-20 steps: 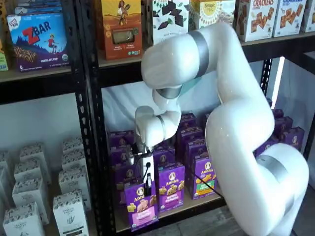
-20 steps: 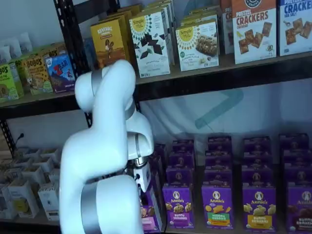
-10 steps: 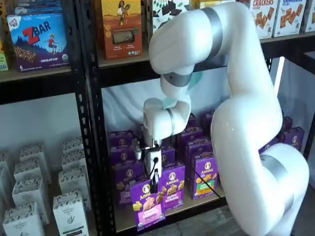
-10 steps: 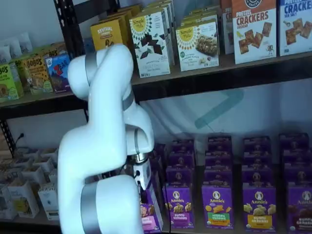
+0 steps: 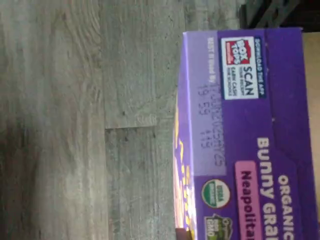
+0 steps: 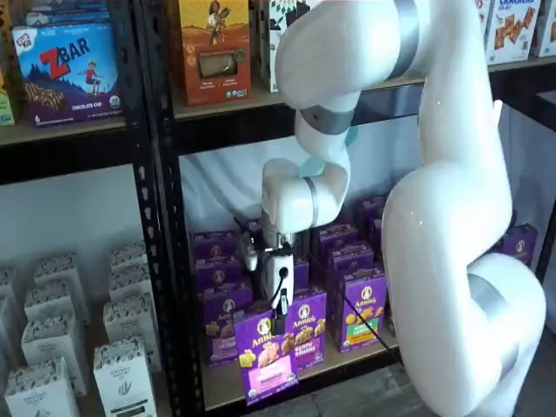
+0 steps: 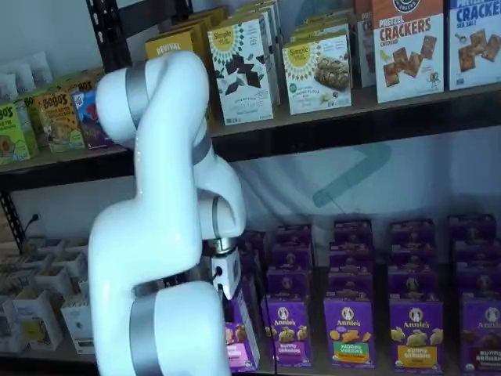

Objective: Pick up the purple box with a pink patch in the middle, on the bottom shelf, the first box from the left

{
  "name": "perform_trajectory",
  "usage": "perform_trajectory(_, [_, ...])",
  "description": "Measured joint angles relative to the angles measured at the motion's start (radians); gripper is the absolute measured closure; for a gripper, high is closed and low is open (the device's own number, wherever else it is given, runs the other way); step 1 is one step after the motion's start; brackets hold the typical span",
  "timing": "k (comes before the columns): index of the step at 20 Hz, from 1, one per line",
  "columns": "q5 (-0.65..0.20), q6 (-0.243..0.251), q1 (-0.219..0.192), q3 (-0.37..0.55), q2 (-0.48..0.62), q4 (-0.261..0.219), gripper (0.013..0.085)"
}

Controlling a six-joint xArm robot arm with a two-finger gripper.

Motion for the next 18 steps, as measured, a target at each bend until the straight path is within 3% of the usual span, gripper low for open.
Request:
perform_trajectory(7, [0.038,-0.035,-0.013,0.081,-0.111,0.027,0.0610])
perform_trajectory(14, [0.055,-0.039,-0.022,0.136,-0.183,0.024,0.0610])
perform_trajectory(15, [0.061,-0.039,-0.023,0.143,-0.194,0.023,0.0650])
perform_trajectory(18, [0.060,-0.037,-0.024,0.159,-0.211,0.020,0.0650])
